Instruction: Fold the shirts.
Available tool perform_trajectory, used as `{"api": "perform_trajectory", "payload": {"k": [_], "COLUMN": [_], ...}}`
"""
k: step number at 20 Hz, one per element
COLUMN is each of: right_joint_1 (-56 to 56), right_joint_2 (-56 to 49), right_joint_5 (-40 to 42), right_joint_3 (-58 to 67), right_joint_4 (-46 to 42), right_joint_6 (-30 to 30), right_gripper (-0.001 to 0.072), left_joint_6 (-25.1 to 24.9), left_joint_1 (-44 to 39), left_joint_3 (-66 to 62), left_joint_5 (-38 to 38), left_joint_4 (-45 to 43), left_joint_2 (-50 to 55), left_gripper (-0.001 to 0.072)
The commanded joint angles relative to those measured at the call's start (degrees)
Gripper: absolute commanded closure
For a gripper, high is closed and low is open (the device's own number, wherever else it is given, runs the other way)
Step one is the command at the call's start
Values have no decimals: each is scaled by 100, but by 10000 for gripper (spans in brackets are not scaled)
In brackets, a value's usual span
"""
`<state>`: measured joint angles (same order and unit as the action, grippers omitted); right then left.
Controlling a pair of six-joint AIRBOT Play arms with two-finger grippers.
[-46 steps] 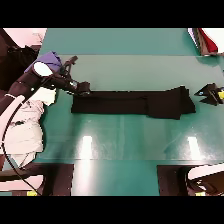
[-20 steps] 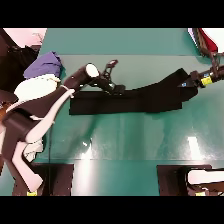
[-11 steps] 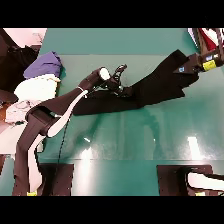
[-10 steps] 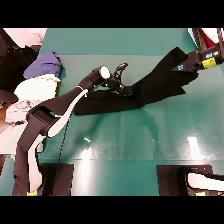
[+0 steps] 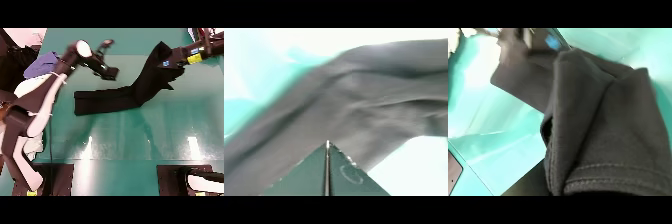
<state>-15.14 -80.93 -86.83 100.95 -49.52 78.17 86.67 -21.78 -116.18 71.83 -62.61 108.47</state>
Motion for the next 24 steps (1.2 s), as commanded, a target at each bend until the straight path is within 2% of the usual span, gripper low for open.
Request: {"api": "perform_trajectory", "payload": {"k": [1, 6, 10, 11, 13, 14, 16, 17, 20, 24], "right_joint_1": [-673, -2065, -3226, -3471, -3812, -3869, -3766, -3617, -2841, -1464], "right_joint_2": [-234, -1233, -2203, -2503, -3016, -3154, -3104, -2900, -2105, -1346], "right_joint_5": [507, 1394, 3211, 3560, 3827, 3738, 3215, 2863, 2116, 2144], "right_joint_3": [13, 15, 79, 313, 1054, 1425, 1834, 1720, 518, -1534], "right_joint_4": [13, 540, 542, 540, 538, 487, 48, -387, -1346, -1298], "right_joint_6": [-55, -721, -1429, -1620, -1639, -1635, -1547, -1320, -597, 13], "right_gripper": [696, 695, 690, 633, 221, 99, 98, 99, 99, 99], "left_joint_6": [-83, -162, -160, -162, -162, -164, -208, -278, -295, -306], "left_joint_1": [809, 1742, 2022, 2024, 2022, 2024, 2024, 2022, 2022, 2022], "left_joint_3": [-22, -22, -20, -17, -17, -17, -17, -17, 22, 225], "left_joint_5": [743, 1178, 1200, 1250, 1397, 1462, 1502, 1543, 1626, 1585], "left_joint_4": [-577, -645, -636, -647, -640, -643, -645, -643, -640, -568], "left_joint_2": [-761, -1685, -2103, -2133, -2146, -2146, -2149, -2153, -2151, -2151], "left_gripper": [686, 685, 686, 686, 686, 686, 685, 686, 685, 686]}}
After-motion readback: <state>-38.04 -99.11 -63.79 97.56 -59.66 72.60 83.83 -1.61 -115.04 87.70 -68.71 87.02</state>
